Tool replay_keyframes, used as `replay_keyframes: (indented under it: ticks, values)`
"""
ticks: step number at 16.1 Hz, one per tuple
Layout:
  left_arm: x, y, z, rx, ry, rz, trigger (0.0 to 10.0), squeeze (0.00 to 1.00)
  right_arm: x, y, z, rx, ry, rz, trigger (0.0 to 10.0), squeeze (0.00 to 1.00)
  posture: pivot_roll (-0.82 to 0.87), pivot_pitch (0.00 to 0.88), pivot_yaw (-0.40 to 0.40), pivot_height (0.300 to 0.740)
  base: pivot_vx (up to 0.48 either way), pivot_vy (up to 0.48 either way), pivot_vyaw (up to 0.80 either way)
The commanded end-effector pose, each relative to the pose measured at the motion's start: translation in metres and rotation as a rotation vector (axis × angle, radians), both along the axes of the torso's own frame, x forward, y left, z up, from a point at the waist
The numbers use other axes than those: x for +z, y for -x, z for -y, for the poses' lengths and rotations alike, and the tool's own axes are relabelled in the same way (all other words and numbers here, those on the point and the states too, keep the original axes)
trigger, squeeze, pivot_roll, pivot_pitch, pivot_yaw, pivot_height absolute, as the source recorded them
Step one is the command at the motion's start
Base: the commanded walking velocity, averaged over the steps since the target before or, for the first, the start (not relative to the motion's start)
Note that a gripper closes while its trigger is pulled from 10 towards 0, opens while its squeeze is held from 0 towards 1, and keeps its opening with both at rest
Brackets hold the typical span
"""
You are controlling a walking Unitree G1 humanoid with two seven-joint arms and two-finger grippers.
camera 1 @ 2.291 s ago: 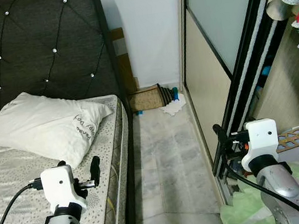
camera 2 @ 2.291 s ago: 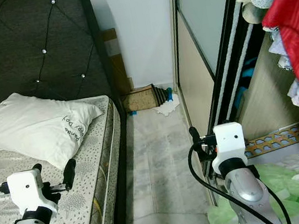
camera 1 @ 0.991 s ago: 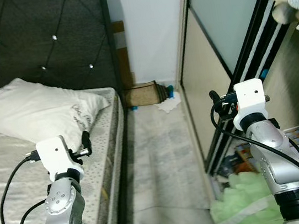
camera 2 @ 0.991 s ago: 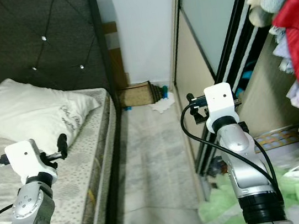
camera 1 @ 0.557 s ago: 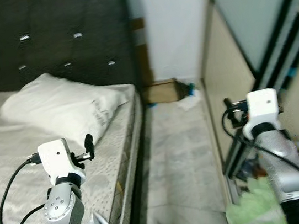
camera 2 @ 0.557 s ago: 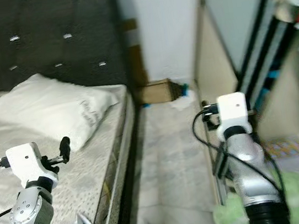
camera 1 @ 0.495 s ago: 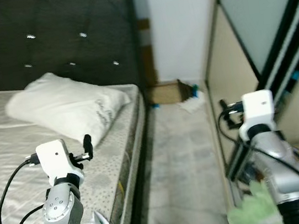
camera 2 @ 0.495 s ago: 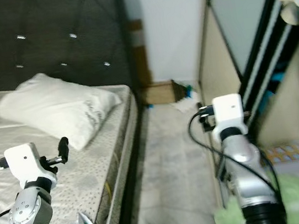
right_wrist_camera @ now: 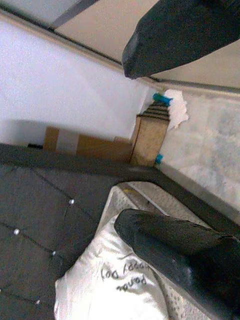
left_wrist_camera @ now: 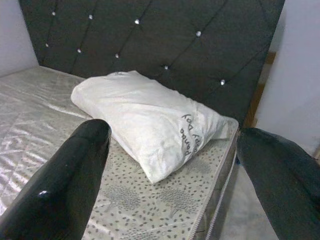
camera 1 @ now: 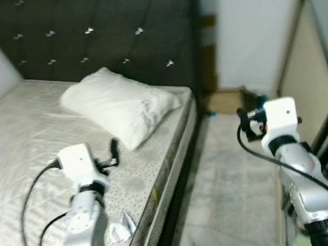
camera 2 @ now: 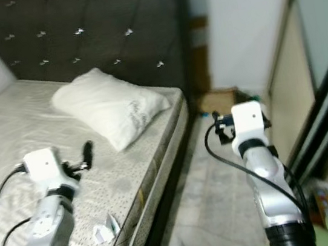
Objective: Clean up the room
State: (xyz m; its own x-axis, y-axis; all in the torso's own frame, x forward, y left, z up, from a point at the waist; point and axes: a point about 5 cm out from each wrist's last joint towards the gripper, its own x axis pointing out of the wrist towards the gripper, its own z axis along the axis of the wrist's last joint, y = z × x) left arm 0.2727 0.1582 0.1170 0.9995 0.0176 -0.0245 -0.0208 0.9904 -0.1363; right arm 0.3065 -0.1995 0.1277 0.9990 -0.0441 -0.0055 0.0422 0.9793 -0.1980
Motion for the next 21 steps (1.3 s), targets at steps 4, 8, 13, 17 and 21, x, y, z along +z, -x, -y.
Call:
replay_keyframes:
  ticks: [4,8,13,17,21]
  values:
    - [-0.005,0.002,-0.009,0.048,-0.008,-0.006,10.0,0.0,0.01,-0.003,-0.021,0.116,-0.019,0.03,10.0,0.0,-0.22,0.0,0.029,0.74,0.0,0.0,0.8]
    - [-0.006,0.005,-0.004,0.041,0.004,-0.008,10.0,0.0,0.013,-0.006,-0.021,0.13,-0.028,0.039,10.0,0.0,-0.22,0.0,0.031,0.74,0.0,0.0,0.8]
    - [-0.006,0.002,-0.007,0.063,-0.004,-0.009,10.0,0.0,0.015,-0.001,-0.03,0.178,-0.042,0.047,10.0,0.0,-0.23,0.0,0.043,0.74,0.0,0.0,0.8]
    - [-0.005,0.001,-0.011,0.098,-0.015,-0.006,10.0,0.0,0.015,0.0,-0.034,0.2,-0.048,0.046,10.0,0.0,-0.23,0.0,0.045,0.74,0.0,0.0,0.8]
    - [-0.004,0.002,-0.013,0.105,-0.029,-0.001,10.0,0.0,0.016,-0.001,-0.035,0.213,-0.05,0.047,10.0,0.0,-0.23,0.006,0.044,0.74,0.0,0.0,0.8]
